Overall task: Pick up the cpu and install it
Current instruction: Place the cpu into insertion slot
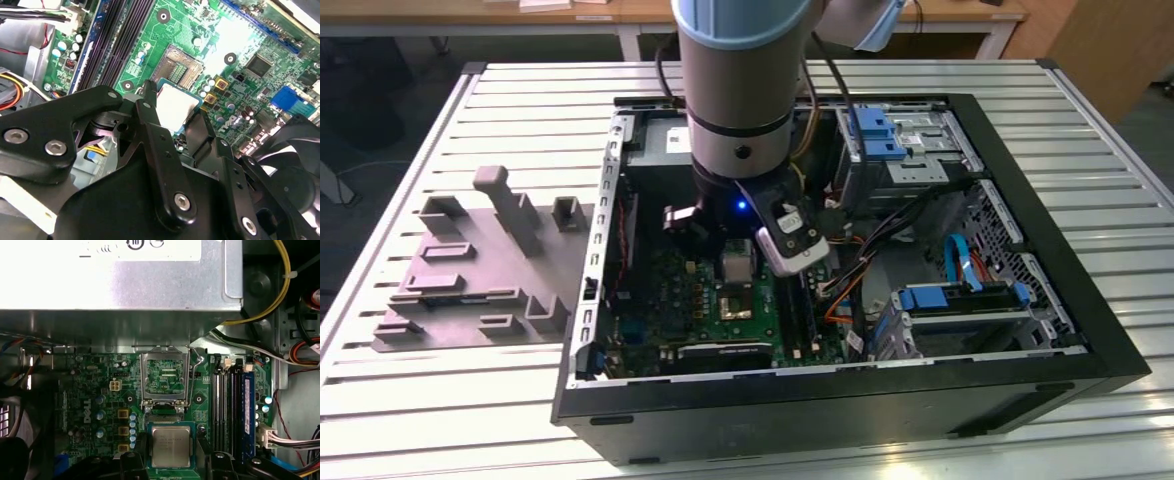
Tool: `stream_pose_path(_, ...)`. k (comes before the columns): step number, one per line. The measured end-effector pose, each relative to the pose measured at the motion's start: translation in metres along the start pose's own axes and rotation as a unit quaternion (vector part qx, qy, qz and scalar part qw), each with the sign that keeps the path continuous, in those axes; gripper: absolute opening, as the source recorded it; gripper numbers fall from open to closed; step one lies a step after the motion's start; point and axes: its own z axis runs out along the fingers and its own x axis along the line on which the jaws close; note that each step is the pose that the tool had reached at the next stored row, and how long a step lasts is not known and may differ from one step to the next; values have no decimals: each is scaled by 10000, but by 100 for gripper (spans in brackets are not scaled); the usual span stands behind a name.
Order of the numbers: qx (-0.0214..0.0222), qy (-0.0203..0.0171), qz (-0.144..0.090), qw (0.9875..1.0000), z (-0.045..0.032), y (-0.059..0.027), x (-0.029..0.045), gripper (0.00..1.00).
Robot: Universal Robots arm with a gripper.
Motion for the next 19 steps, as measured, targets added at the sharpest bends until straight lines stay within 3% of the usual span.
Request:
stream_pose_path(5, 52, 0, -1, 10000, 63, -1, -1, 47)
stream_pose_path(19, 51, 1, -111, 9999, 209, -70, -1, 47)
